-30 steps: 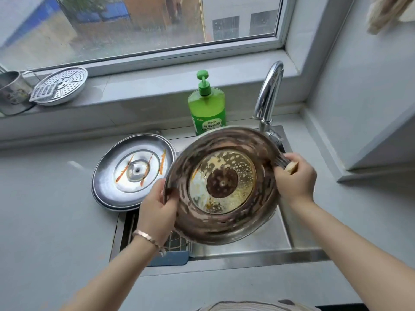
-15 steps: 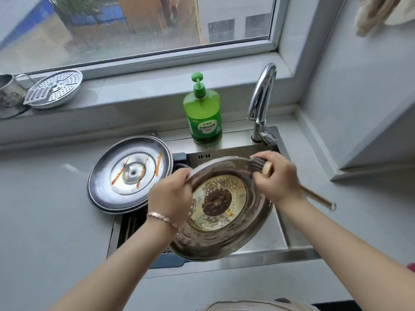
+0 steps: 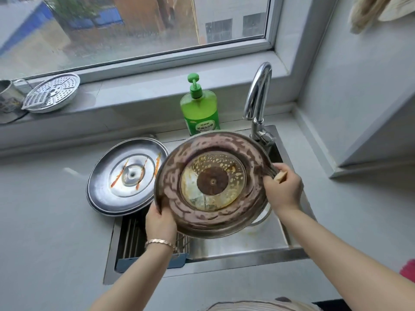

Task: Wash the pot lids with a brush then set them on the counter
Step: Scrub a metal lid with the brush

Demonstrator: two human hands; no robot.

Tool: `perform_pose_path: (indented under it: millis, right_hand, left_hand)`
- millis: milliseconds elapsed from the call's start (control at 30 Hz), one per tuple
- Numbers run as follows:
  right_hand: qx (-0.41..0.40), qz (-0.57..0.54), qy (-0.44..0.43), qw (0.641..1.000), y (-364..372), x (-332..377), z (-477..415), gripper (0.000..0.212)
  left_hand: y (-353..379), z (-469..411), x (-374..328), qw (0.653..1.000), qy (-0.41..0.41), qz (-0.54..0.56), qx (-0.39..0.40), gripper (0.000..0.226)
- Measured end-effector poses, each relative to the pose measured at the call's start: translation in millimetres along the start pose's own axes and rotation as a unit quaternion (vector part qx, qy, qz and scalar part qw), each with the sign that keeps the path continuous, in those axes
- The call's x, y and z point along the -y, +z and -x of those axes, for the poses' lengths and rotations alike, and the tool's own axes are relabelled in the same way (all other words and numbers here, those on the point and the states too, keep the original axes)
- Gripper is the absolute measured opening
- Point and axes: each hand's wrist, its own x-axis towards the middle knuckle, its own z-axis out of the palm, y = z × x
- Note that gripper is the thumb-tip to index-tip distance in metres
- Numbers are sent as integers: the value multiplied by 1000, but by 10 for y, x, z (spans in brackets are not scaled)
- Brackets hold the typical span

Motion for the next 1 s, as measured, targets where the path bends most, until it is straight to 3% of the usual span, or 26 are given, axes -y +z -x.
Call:
perform_pose_path:
  millis: [67,167,233,333,467,533,633,733,867,900,1000]
  right_hand:
    - [1,26,-196,980,-35,138,-24,20]
    - [85,71,-431,896,-46,191,-77,24]
    - [81,93,-489,863,-45,251,-115,19]
    - [73,96,-530,840,-72,273,-184,14]
    - [80,89,-573,811,-125,276,-219,9]
    - [89,91,-586,801,-129,256,-201,14]
    - [88,90,-588,799,-169,251,-200,12]
    - [82,84,-605,787,-252,245,-215,10]
    - [82,87,-617,778,-349,230,-229,13]
    - [82,86,-613,781,-358,208,-231,13]
    - [95,97,-583,801,-383,62,-255,21]
  left_hand:
    - [-52,-86,-14,997,-51,14,59,16]
    - [-58,-115,-34,979,-140,41,140,23]
    - [-55,-62,-55,955,-237,70,162,25]
    - [-110,26,-122,866,-403,210,209,44]
    - [-120,21,-123,742,-495,444,84,50]
    - [-37,-20,-46,707,-529,467,41,53]
    - [74,-5,-61,707,-541,450,69,53]
    - [118,11,-55,731,-550,389,108,41]
    - [153,76,-69,747,-542,316,219,38]
    - [158,58,-97,749,-526,336,223,35]
    - [202,-104,-157,726,-508,447,117,28]
